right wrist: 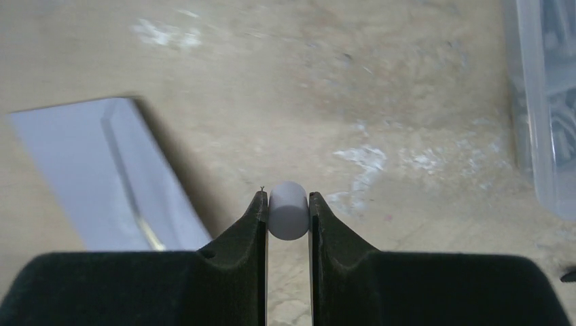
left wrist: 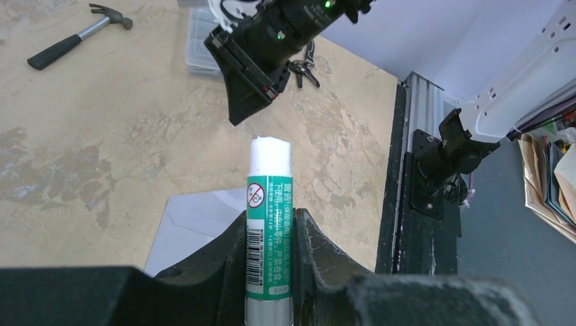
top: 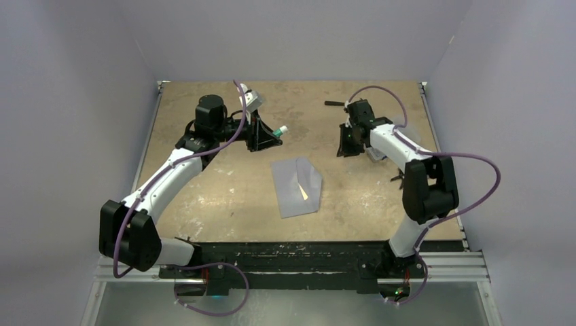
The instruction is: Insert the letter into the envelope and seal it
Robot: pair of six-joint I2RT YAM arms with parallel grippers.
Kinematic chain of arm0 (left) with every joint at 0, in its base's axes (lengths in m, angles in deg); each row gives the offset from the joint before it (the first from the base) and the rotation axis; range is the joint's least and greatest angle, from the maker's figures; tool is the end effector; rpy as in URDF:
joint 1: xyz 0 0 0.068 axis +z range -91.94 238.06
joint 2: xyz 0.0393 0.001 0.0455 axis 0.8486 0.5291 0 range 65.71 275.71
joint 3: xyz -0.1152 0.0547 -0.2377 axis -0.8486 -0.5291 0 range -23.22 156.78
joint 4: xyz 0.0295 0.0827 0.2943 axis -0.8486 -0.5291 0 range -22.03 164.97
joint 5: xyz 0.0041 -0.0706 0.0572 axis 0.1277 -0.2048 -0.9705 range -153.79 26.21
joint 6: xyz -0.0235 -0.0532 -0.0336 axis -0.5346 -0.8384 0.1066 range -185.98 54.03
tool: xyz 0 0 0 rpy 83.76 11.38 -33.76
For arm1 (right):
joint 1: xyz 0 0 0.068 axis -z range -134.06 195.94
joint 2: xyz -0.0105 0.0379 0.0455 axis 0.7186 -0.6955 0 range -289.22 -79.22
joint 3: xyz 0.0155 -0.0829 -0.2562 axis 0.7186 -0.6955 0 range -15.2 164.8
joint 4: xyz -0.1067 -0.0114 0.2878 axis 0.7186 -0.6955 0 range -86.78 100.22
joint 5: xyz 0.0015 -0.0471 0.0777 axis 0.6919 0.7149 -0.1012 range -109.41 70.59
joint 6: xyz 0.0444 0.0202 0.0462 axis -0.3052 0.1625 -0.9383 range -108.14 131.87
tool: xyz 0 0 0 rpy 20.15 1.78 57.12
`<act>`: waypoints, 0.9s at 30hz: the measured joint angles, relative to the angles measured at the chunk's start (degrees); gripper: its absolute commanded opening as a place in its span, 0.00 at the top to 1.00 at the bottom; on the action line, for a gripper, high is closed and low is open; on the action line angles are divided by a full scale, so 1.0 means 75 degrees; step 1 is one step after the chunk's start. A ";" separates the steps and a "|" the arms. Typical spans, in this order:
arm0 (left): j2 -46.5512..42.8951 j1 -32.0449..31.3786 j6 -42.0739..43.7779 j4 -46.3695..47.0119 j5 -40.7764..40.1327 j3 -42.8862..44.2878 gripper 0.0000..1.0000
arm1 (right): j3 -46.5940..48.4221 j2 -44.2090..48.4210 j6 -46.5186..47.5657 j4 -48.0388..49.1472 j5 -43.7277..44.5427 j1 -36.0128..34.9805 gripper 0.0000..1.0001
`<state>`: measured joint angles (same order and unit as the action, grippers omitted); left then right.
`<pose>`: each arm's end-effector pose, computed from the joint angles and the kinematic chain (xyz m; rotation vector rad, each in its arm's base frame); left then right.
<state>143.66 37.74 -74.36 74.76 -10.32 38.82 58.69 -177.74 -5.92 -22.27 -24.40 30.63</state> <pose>0.3281 -0.1674 0.3166 0.8557 1.7004 -1.2006 0.4032 0.1152 0.1967 0.0227 2.5969 0.3267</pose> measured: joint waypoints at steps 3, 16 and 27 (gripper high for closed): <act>-0.0015 0.0000 0.0000 -0.0052 -0.0052 0.0000 1.00 | -0.0321 -0.0321 0.0003 -0.0012 0.0705 -0.0020 0.92; -0.0026 0.0000 0.0000 -0.0318 -0.0254 0.0000 1.00 | -0.0592 -0.0973 -0.0067 0.0466 0.1687 -0.0020 0.54; -0.0026 0.0000 -0.0181 -0.0248 -0.0361 0.0000 1.00 | -0.0635 -0.0889 -0.0221 0.0431 0.1731 -0.0023 0.30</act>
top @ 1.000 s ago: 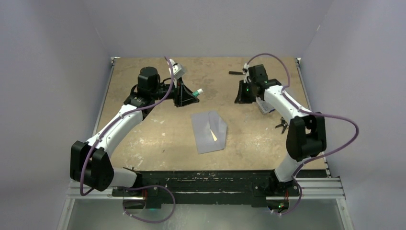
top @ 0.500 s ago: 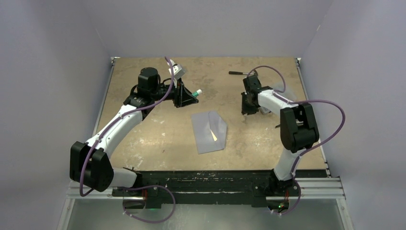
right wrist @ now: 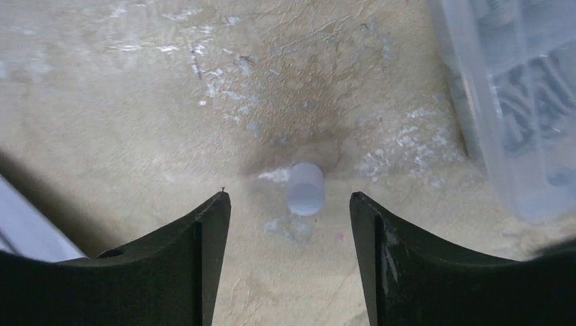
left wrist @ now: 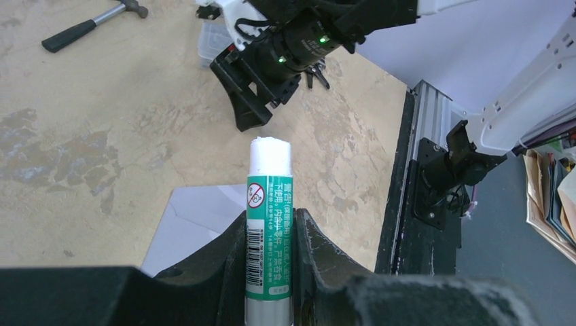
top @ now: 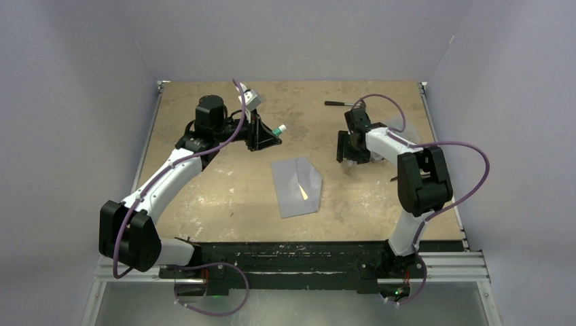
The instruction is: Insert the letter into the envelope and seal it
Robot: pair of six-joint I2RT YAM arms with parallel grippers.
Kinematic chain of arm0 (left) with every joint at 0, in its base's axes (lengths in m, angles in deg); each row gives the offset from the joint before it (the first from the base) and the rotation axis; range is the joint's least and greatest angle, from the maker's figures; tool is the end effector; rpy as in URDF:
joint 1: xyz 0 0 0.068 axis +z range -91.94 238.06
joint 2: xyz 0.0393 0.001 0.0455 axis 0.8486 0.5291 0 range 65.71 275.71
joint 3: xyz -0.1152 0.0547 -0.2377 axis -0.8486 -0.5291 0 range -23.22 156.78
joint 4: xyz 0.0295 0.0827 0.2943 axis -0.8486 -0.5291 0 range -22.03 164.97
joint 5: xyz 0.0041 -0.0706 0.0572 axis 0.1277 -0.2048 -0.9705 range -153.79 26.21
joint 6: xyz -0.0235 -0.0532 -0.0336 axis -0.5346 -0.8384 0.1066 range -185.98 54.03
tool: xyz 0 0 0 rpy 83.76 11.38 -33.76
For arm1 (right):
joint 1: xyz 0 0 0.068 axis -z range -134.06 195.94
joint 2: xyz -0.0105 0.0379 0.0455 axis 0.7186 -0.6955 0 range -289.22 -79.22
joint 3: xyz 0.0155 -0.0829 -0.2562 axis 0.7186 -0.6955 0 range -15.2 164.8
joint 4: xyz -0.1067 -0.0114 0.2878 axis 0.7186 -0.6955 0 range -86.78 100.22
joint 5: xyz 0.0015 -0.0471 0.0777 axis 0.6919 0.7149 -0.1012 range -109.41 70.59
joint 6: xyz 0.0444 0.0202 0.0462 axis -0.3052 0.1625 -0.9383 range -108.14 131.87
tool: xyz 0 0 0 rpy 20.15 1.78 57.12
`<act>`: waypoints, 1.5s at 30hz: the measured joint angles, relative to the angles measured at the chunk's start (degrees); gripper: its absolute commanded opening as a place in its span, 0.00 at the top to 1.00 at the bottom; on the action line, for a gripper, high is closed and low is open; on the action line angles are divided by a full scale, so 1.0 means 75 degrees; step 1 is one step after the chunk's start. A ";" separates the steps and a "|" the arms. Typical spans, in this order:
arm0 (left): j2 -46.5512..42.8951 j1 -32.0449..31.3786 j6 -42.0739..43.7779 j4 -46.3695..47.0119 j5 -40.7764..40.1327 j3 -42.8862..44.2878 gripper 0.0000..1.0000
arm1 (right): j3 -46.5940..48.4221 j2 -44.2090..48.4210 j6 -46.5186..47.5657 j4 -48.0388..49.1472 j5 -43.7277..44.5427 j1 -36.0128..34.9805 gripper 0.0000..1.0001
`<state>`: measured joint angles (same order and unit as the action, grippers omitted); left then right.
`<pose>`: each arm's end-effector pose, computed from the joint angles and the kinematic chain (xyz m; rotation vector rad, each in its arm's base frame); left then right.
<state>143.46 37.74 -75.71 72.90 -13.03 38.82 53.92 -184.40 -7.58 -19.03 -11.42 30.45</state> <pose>0.3288 -0.1660 0.3139 0.7976 1.7596 -1.1819 0.4007 0.1033 0.1256 0.1339 2.6868 -0.0025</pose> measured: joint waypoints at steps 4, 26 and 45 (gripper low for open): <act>-0.0015 -0.0009 -0.0557 0.0437 -0.0221 -0.0006 1.00 | 0.0207 0.0708 -0.0146 -0.0277 -0.0003 0.0003 0.24; -0.0052 -0.1571 -0.4339 0.3987 -0.2567 -0.0178 1.00 | -0.0761 0.4911 -0.4022 0.6487 -0.5010 -0.0970 0.15; 0.0125 -0.1766 -0.4561 0.4447 -0.2532 -0.0047 1.00 | -0.0545 0.4421 -0.4657 0.6560 -0.5065 -0.1288 0.70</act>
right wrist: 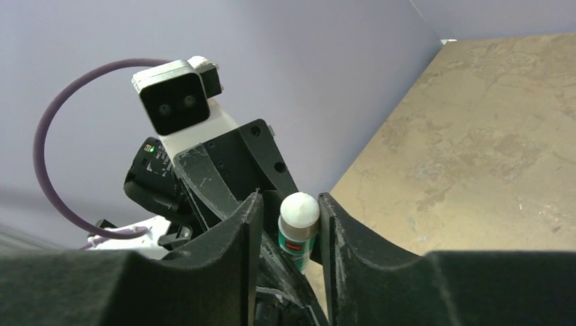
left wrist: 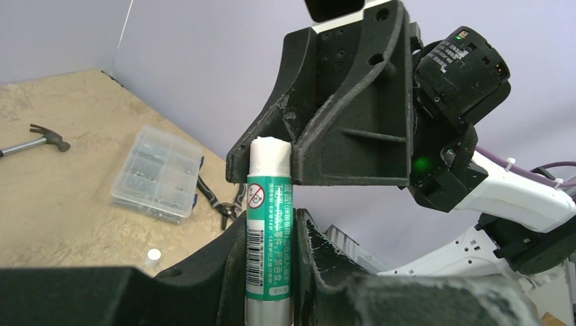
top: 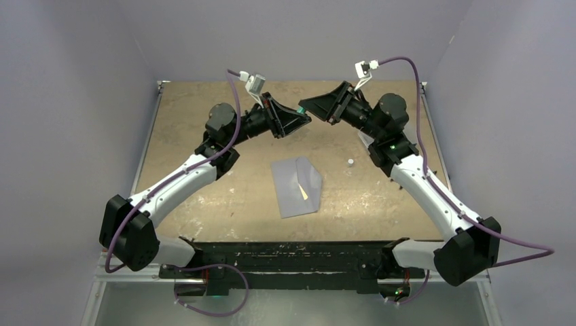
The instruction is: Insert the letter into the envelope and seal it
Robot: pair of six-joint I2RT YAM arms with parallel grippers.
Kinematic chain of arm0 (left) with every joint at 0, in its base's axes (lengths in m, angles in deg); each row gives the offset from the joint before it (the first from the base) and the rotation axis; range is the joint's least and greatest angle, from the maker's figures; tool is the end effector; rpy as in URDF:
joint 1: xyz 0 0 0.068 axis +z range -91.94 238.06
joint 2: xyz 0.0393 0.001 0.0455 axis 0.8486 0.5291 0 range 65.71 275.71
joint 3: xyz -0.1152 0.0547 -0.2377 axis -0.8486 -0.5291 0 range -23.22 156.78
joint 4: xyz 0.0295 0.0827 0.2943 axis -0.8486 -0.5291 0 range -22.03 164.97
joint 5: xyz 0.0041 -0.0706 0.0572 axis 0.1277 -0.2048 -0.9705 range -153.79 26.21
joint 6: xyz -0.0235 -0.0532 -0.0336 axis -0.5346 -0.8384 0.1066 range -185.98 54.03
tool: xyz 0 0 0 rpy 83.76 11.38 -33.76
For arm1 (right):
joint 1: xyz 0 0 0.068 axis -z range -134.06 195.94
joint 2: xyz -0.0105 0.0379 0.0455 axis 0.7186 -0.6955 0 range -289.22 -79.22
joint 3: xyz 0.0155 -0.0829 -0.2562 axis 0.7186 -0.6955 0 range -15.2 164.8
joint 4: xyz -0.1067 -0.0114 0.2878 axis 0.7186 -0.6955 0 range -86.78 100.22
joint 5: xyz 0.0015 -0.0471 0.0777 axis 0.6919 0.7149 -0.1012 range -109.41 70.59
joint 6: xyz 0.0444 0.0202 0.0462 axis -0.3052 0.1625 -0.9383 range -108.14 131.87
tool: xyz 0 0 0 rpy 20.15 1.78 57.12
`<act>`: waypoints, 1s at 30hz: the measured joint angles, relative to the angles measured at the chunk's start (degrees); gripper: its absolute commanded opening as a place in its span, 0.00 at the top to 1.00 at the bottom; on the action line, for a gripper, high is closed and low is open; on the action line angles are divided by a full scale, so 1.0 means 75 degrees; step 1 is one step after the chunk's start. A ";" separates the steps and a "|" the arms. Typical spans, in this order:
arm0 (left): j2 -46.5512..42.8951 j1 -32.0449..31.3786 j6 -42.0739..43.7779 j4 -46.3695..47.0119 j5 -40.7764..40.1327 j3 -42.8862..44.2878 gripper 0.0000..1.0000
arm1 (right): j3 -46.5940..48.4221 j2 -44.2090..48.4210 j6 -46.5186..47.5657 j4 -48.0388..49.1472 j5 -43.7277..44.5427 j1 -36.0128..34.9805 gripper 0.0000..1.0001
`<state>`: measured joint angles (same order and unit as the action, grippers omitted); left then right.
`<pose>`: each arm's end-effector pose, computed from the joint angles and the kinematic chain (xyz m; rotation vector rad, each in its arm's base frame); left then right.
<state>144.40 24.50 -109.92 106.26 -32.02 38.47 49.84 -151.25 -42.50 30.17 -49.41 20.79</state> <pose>0.3033 -0.2351 0.3705 0.3936 1.4770 -1.4747 0.3102 0.1752 0.4124 -0.1079 1.5463 1.4828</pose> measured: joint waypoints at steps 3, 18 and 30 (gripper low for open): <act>0.0000 0.0000 0.0009 -0.0006 0.0052 0.0041 0.99 | 0.0000 -0.0003 0.0035 -0.0111 0.0044 0.0012 0.89; -0.0073 0.0000 0.1614 -0.2699 0.0825 0.1445 0.46 | 0.1148 -0.0248 0.2381 -0.1682 -0.0772 -0.0035 1.00; 0.0070 0.0009 0.1784 -0.3529 0.1539 0.1513 1.00 | 0.1682 -0.0452 0.3617 -0.2894 -0.1830 -0.0047 1.00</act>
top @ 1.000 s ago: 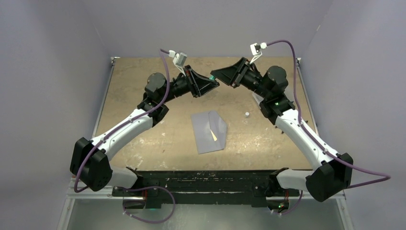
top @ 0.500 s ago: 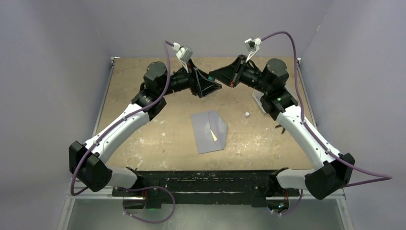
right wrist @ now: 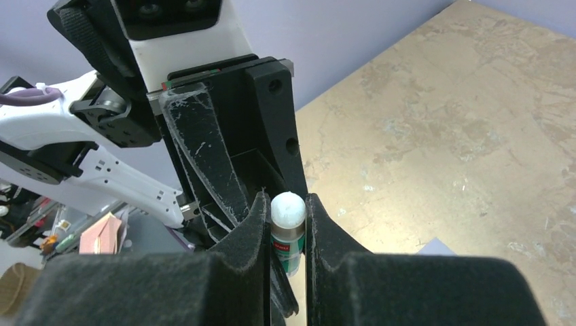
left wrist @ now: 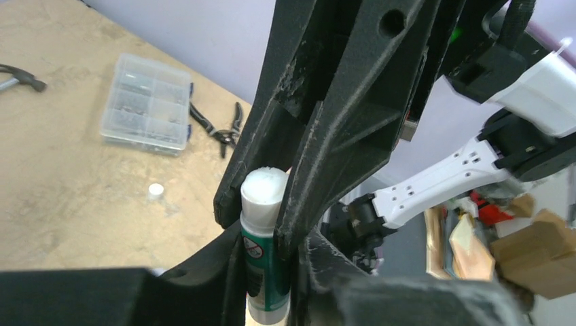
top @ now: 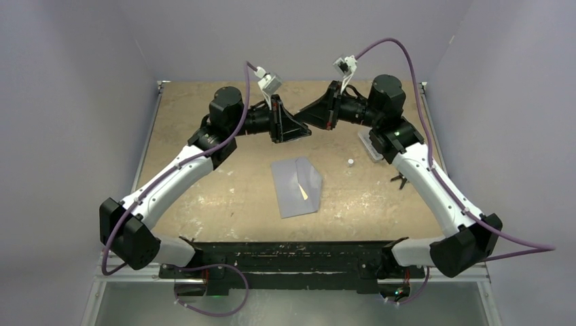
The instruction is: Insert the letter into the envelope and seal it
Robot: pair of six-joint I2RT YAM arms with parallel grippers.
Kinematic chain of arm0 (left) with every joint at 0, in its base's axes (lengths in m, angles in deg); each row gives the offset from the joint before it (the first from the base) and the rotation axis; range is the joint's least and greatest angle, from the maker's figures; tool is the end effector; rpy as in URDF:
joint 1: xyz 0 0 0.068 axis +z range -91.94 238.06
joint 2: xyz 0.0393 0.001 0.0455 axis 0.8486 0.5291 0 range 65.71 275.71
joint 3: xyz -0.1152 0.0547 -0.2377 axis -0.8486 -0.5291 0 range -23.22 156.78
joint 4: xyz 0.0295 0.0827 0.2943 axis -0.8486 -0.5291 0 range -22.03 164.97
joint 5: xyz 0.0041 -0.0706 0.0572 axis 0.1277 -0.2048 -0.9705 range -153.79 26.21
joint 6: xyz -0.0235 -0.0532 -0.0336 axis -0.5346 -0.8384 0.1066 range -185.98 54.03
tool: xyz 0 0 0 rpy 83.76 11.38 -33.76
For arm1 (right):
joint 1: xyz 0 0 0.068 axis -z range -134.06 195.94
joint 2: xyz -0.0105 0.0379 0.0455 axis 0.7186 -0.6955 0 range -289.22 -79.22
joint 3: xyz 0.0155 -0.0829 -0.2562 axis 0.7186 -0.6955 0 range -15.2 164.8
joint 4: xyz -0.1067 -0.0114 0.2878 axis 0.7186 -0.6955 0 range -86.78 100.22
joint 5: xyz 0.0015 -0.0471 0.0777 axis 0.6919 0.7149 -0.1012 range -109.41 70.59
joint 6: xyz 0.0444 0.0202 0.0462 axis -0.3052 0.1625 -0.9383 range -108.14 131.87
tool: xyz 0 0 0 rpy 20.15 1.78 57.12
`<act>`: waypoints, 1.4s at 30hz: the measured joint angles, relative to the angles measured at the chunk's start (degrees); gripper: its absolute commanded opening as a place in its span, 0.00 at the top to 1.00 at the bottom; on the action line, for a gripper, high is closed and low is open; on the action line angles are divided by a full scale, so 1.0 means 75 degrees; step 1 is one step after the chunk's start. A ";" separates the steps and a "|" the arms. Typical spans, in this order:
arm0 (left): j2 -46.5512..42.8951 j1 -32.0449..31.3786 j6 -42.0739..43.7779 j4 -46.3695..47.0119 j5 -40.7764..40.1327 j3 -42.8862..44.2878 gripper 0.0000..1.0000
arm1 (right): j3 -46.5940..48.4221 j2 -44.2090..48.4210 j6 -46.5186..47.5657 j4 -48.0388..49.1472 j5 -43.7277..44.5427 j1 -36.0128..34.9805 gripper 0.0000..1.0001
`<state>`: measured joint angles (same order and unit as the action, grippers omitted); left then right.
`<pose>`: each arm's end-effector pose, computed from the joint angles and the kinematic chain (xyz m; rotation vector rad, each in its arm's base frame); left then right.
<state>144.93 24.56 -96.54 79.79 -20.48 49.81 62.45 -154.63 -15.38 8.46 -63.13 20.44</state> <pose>0.2984 -0.2416 0.3952 0.6917 1.6569 -1.4306 0.3069 0.1874 0.4382 -0.6223 1.6084 1.2907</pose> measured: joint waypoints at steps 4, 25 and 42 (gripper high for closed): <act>0.0038 -0.0003 -0.0026 0.0000 0.0029 0.0012 1.00 | 0.0102 -0.0052 0.0102 -0.0216 -0.0117 0.0000 0.71; -0.0137 -0.0085 -0.1309 0.2465 -0.0947 -0.0210 1.00 | -0.4095 0.2512 -0.3366 0.4721 0.1781 0.0003 0.13; -0.0137 -0.0087 -0.3200 0.5056 -0.1303 -0.0376 1.00 | -0.3704 0.0947 -0.5992 0.7536 0.1638 -0.0166 0.32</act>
<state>143.90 23.91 -120.54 117.71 -30.25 46.99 34.67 -147.53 -60.32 64.99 -50.85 19.19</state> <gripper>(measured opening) 0.220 0.654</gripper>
